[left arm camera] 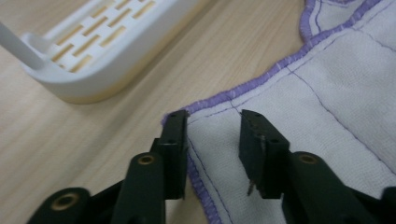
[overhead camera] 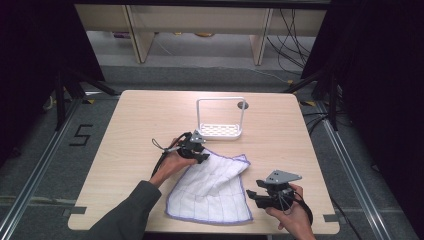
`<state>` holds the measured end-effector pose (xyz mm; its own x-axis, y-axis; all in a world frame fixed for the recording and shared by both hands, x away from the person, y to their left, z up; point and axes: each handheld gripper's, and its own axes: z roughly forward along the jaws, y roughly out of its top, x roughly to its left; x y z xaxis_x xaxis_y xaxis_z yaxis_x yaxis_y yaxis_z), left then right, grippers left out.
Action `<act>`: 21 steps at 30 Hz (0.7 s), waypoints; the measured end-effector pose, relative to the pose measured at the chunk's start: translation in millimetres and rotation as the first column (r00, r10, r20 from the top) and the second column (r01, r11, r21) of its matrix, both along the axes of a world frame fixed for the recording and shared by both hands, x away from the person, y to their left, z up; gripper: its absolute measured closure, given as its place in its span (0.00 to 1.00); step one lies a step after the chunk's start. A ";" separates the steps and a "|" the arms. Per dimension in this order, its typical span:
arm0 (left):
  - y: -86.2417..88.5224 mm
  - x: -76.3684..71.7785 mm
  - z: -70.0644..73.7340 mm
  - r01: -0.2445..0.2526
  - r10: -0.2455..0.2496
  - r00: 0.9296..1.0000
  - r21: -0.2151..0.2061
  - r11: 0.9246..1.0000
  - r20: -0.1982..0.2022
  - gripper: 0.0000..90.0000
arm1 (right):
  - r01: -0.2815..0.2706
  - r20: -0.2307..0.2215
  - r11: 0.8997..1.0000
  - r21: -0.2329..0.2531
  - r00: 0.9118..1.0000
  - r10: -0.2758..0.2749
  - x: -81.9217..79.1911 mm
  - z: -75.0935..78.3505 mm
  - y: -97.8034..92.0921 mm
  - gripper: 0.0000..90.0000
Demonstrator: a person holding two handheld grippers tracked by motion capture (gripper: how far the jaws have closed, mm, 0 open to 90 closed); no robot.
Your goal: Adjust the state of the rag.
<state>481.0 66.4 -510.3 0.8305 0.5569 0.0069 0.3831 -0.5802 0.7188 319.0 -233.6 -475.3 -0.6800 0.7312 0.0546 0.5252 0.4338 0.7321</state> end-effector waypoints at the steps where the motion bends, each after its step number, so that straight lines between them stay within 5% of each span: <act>1: 0.3 0.0 0.3 0.003 -0.003 1.000 0.004 1.000 0.002 0.80 | 0.003 -0.002 1.000 0.002 1.000 -0.003 -0.1 -0.4 0.2 0.51; 5: 3.5 -4.2 3.2 -0.002 0.001 1.000 0.032 0.999 0.031 0.95 | 0.014 -0.016 1.000 0.002 1.000 -0.014 1.2 -0.9 0.0 0.51; 14: 42.2 -13.6 19.3 -0.081 0.084 0.992 -0.037 0.996 0.089 0.96 | 0.007 -0.009 1.000 -0.016 1.000 -0.007 7.6 -3.4 4.6 0.51; 21: 74.5 -18.9 15.8 -0.143 0.148 0.986 -0.078 0.987 0.070 0.95 | 0.000 -0.005 0.999 -0.044 1.000 0.000 24.9 -5.9 17.4 0.50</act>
